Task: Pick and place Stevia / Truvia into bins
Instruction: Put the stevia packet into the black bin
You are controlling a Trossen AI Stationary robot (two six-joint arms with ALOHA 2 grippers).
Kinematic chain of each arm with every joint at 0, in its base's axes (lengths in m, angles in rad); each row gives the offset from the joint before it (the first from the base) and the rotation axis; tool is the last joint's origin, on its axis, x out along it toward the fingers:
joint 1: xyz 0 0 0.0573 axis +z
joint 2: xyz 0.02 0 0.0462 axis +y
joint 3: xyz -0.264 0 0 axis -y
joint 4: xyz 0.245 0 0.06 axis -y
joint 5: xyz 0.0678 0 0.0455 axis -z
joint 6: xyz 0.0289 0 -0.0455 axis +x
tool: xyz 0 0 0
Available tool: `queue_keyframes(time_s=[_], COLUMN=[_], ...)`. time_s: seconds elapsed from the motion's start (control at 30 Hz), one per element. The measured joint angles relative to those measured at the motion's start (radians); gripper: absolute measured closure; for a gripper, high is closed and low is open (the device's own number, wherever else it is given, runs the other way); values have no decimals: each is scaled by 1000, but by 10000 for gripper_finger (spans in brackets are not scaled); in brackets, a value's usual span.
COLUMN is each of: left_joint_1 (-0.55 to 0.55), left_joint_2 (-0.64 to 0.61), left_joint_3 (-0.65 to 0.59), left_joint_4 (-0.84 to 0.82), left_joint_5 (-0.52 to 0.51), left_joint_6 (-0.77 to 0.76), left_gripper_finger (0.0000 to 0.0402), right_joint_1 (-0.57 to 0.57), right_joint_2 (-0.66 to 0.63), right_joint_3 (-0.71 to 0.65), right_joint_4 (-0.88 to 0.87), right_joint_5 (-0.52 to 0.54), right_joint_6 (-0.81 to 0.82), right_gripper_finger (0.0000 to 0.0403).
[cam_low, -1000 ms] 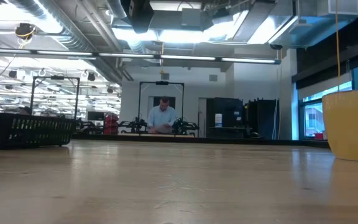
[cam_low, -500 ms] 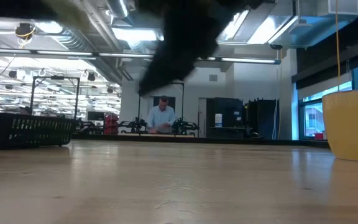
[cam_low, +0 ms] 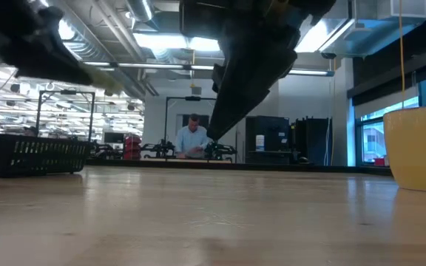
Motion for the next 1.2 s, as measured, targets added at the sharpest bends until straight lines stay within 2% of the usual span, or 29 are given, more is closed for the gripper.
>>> queue_keyframes(time_s=[0.13,0.37,0.47,0.87,1.2], left_joint_1=[59,188,215,262,264], left_joint_2=[0,0,0,44,35], left_joint_3=[0,0,0,0,13], left_joint_4=[-155,-480,-572,-623,-624], left_joint_5=[29,255,310,512,532], left_joint_6=[-119,-448,-512,-544,-553], left_gripper_finger=[394,396,396,395,316], right_joint_1=[-2,-1,-2,-2,-2], right_joint_2=[0,0,0,0,0], right_joint_3=[0,0,0,0,0], right_joint_4=[0,0,0,-1,-16], right_joint_5=[1,3,3,3,0], right_joint_6=[0,-8,-27,-27,14], right_gripper_finger=[295,295,295,295,295])
